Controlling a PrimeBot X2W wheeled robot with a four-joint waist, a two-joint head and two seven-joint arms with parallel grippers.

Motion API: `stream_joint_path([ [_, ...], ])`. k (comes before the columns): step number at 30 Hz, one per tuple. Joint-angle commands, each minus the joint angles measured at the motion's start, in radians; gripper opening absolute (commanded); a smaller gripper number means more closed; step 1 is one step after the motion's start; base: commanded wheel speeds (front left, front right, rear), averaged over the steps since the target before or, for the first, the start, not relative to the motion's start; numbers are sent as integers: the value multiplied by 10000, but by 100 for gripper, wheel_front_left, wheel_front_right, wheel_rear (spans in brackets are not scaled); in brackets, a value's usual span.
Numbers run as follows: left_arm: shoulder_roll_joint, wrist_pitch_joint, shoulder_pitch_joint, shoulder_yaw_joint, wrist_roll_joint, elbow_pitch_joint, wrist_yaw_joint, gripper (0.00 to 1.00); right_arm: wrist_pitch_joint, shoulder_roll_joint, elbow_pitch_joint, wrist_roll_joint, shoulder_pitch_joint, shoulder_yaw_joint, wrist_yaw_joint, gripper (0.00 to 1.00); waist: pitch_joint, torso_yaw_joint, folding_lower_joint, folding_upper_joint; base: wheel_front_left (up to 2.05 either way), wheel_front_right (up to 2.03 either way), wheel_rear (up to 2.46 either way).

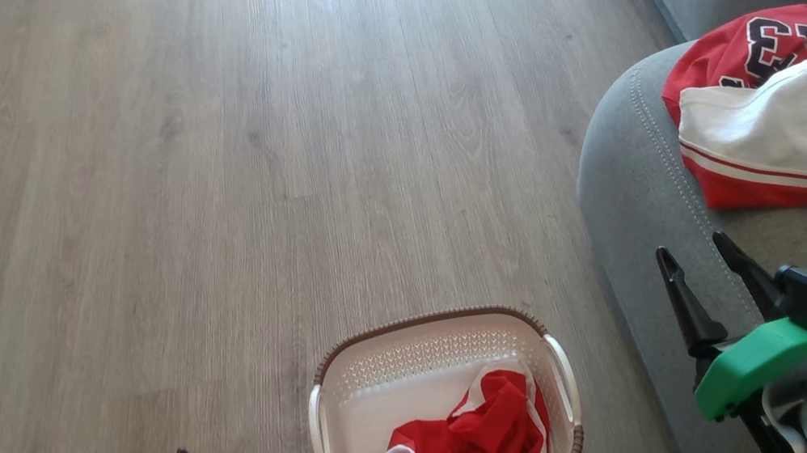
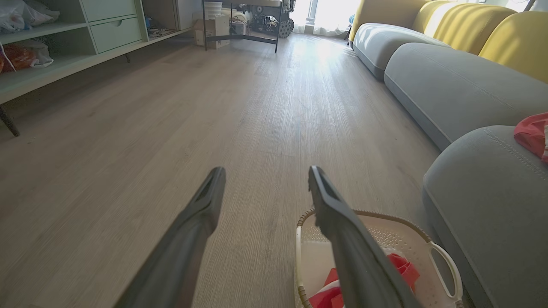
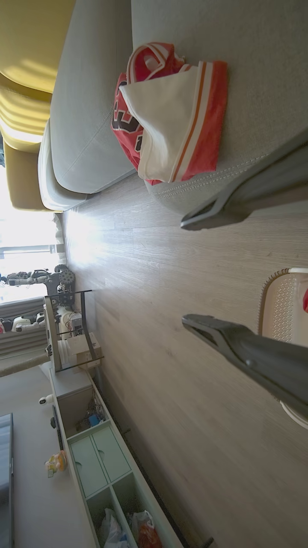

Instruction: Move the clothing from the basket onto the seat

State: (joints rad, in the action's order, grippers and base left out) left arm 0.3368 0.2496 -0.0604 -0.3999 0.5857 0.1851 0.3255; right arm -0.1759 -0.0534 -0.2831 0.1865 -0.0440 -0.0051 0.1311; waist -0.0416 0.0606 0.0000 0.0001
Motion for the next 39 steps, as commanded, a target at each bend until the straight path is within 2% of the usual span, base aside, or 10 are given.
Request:
stream_joint_path([
  [1, 251, 116, 356, 426, -15, -194, -37, 100, -27, 31, 372, 111, -202, 176, -4, 100, 14, -3, 0, -1, 0, 0, 0],
  [11, 177, -45, 695, -10, -254, -126, -216, 100, -124, 31, 604, -26, -266, -87, -4, 100, 426, -26, 0, -1, 0, 0, 0],
  [19, -377, -505, 2056, -1285, -859, 653, -953, 100, -160, 31, 1400, -478, -888, -613, -4, 100, 1706, -213, 0, -1, 0, 0, 0],
  [31, -1757, -854, 5084, -2891, -1693, 4040, -2473, 100, -127, 32, 2659, -803, -2256, -682, -4, 100, 4218, -1021, 0, -1, 0, 0, 0],
  [39, -2336, -1092, 6760, -3346, -1950, 6734, -3032, 100, -251, 32, 3163, -763, -3210, -483, -4, 100, 5893, -1558, 0, -1, 0, 0, 0],
])
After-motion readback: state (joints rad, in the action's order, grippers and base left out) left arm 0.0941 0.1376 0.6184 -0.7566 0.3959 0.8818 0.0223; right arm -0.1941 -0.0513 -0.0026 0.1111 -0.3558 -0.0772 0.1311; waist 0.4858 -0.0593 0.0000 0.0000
